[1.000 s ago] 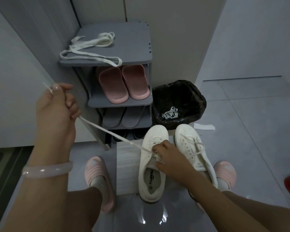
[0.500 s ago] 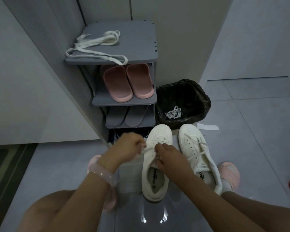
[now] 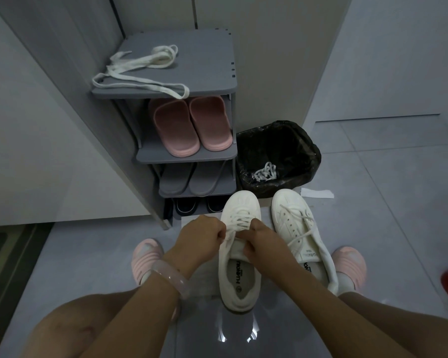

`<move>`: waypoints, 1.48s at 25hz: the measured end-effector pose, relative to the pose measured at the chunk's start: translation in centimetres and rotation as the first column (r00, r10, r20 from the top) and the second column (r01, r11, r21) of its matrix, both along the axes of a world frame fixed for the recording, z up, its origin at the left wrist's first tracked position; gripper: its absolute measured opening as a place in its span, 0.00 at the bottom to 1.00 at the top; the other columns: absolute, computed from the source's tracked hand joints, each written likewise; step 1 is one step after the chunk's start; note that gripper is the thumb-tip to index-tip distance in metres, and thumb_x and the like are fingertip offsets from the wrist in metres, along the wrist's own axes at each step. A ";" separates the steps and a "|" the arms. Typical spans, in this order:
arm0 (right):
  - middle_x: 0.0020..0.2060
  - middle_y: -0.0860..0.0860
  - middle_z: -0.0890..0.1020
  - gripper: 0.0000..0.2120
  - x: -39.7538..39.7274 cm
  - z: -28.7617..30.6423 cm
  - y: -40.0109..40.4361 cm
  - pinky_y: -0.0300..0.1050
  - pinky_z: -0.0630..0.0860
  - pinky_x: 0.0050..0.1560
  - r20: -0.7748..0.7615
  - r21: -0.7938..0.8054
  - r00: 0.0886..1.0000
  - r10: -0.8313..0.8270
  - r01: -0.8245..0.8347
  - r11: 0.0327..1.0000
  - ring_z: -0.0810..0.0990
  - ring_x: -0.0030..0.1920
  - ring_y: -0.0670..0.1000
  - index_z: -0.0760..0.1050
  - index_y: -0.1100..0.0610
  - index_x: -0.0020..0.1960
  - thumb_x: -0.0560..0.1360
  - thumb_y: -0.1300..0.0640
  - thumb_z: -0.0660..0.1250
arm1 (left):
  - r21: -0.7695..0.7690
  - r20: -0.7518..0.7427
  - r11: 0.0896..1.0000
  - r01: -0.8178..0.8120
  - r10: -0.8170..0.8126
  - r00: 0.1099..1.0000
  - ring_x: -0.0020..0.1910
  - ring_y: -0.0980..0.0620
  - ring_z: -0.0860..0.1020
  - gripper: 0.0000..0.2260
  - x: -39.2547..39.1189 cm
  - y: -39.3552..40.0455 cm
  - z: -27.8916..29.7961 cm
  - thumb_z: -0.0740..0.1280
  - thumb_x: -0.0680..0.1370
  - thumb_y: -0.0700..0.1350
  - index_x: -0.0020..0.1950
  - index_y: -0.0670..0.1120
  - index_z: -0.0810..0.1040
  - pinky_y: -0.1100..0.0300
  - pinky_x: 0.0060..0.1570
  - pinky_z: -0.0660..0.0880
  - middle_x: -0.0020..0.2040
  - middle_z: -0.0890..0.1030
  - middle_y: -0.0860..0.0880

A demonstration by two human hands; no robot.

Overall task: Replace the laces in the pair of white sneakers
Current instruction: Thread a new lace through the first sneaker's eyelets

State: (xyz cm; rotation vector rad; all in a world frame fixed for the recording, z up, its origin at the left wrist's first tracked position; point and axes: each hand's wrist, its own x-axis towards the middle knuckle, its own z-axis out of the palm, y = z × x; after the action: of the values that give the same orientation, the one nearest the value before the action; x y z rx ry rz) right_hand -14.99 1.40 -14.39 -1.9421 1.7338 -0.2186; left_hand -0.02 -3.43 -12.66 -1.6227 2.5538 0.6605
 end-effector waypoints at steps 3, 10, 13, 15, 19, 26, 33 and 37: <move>0.56 0.53 0.71 0.18 0.0 0.1 0.1 0.42 0.71 0.46 -0.016 -0.010 1.000 0.000 0.000 1.000 0.76 0.51 0.54 0.73 0.52 0.65 0.78 0.60 0.56 | -0.030 0.023 0.999 0.026 -0.025 0.999 0.50 0.50 0.76 0.09 -0.2 0.2 -0.4 0.61 0.76 0.39 0.48 0.47 0.80 0.61 0.41 0.67 0.47 0.79 0.49; 0.49 0.51 0.73 0.11 0.4 0.6 0.8 0.40 0.64 0.40 -0.026 -0.051 0.999 -0.034 0.032 0.998 0.75 0.48 0.52 0.75 0.56 0.56 0.78 0.54 0.58 | -0.008 -0.070 0.999 -0.038 0.038 0.997 0.46 0.48 0.76 0.06 -1.3 0.6 -1.4 0.62 0.75 0.39 0.46 0.46 0.78 0.59 0.41 0.70 0.46 0.79 0.46; 0.44 0.49 0.68 0.13 0.5 0.0 0.7 0.36 0.61 0.33 0.018 -0.010 0.998 -0.056 0.056 0.998 0.71 0.44 0.49 0.77 0.53 0.59 0.78 0.54 0.59 | 0.168 -0.237 0.963 -0.211 0.248 0.939 0.37 0.54 0.73 0.07 -1.3 0.5 -1.2 0.66 0.73 0.37 0.37 0.47 0.72 0.66 0.32 0.68 0.37 0.75 0.50; 0.43 0.48 0.67 0.13 0.5 -0.5 0.5 0.36 0.60 0.33 0.074 0.002 0.992 -0.098 0.098 0.995 0.71 0.45 0.49 0.78 0.52 0.59 0.78 0.54 0.60 | 0.273 -0.283 0.930 -0.247 0.323 0.903 0.36 0.58 0.72 0.11 -1.1 0.5 -1.1 0.68 0.72 0.37 0.33 0.49 0.72 0.74 0.31 0.68 0.35 0.73 0.55; 0.40 0.48 0.68 0.11 0.6 -1.1 0.4 0.38 0.62 0.41 0.166 0.027 0.975 -0.151 0.148 0.989 0.71 0.45 0.49 0.80 0.53 0.56 0.76 0.55 0.64 | 0.296 -0.321 0.929 -0.220 0.314 0.893 0.41 0.55 0.75 0.02 -0.9 0.8 -0.7 0.68 0.74 0.40 0.42 0.42 0.80 0.75 0.33 0.67 0.39 0.77 0.52; 0.38 0.48 0.72 0.05 0.5 -1.5 0.0 0.30 0.65 0.39 0.321 0.036 0.919 -0.230 0.231 0.972 0.71 0.39 0.45 0.79 0.55 0.44 0.76 0.58 0.65 | 0.171 -0.178 0.959 -0.227 0.256 0.950 0.44 0.49 0.75 0.11 -1.2 2.1 -0.8 0.67 0.72 0.46 0.47 0.46 0.66 0.60 0.38 0.66 0.46 0.76 0.47; 0.36 0.51 0.76 0.12 -4.5 4.8 -2.1 0.38 0.77 0.42 0.858 0.298 -0.083 -0.506 0.883 0.361 0.77 0.35 0.42 0.71 0.55 0.39 0.79 0.63 0.58 | 0.336 -0.210 0.901 -0.274 0.356 0.911 0.40 0.52 0.74 0.10 -1.0 1.8 -0.7 0.68 0.71 0.43 0.47 0.45 0.68 0.64 0.34 0.68 0.41 0.75 0.50; 0.31 0.53 0.79 0.12 -2.1 4.9 -1.8 0.42 0.78 0.36 0.765 0.636 -0.353 -0.539 0.550 0.542 0.79 0.30 0.48 0.69 0.58 0.40 0.80 0.62 0.53 | 0.187 -0.245 0.964 -0.188 0.231 0.942 0.50 0.50 0.73 0.08 -1.3 2.0 -1.5 0.68 0.74 0.48 0.48 0.45 0.75 0.56 0.51 0.72 0.47 0.72 0.49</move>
State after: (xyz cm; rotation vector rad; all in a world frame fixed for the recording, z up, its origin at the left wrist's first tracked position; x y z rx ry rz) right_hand -17.07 -0.36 -9.47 -0.1152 1.2681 -1.5568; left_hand -1.33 -1.45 -14.13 -1.8800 2.4308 1.1443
